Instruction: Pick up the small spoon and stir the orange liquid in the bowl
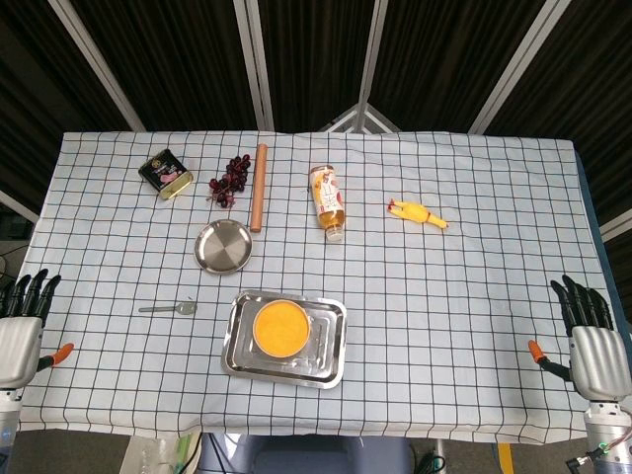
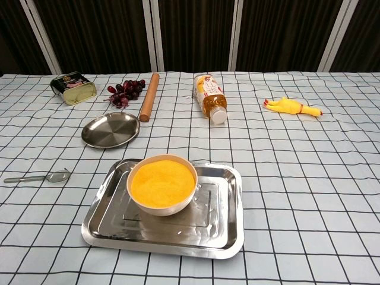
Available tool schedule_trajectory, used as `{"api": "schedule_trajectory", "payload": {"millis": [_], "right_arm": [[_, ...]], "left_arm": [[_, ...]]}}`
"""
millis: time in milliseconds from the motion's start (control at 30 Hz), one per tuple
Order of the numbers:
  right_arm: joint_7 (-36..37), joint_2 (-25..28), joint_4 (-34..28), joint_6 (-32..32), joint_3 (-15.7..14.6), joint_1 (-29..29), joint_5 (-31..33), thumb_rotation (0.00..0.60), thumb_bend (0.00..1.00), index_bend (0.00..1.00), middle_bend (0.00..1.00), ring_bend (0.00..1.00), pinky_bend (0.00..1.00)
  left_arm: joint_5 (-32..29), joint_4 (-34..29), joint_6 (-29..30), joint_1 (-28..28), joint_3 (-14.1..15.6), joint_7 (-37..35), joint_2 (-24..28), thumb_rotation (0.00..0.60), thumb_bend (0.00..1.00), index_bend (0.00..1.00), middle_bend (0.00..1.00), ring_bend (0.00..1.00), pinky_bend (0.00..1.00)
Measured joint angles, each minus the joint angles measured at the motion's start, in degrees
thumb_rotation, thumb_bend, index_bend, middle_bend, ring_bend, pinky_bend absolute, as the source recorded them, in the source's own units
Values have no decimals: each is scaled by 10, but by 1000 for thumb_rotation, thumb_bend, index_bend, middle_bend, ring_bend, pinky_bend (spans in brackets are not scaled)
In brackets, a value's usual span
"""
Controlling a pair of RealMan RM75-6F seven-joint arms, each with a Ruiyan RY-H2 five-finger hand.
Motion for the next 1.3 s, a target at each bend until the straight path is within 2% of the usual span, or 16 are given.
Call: {"api": "schedule_trajectory", "payload": {"millis": [400,467,567,700,767,833,933,1133,1300], "right_arm": [[11,-1,1,1,-6,0,-13,600,323,0,0,0,0],[12,-1,0,-2,-7,0,-13,600,322,0,0,0,0],[12,0,-2,-6,-8,2,-12,600,323,0,0,0,0],[13,2,-4,-12,-10,3,-13,600,322,0,0,0,0],[16,4,-6,-15,-11,4,-13,600,322,0,0,0,0],[19,6,-7,-16,-12,4,-12,600,322,0,0,0,0],[23,7,-9,-15,-11,4,-12,600,322,0,0,0,0],[27,8,-9,-17,-12,4,-12,600,322,0,0,0,0],[33,10,-11,-18,-12,3,-10,600,322,0,0,0,0]], "left_arm": [[-7,-8,-17,-4,-2,9,2,600,21,5,0,0,66],[-12,-10,-24,-7,-4,12,1,600,68,57,0,2,138],[-29,-18,-44,-16,-11,20,1,600,138,164,50,68,266],[-58,-28,-74,-37,-26,50,-3,600,153,204,256,246,409],[-72,-30,-86,-47,-33,70,-8,600,157,224,394,379,520],[-93,-32,-102,-61,-43,97,-14,600,165,299,590,566,676],[-130,-32,-126,-84,-58,138,-29,600,175,377,754,725,813],[-202,-30,-162,-124,-77,213,-67,600,278,459,946,890,948],[-248,-20,-175,-151,-83,262,-104,600,349,483,986,923,972]]}}
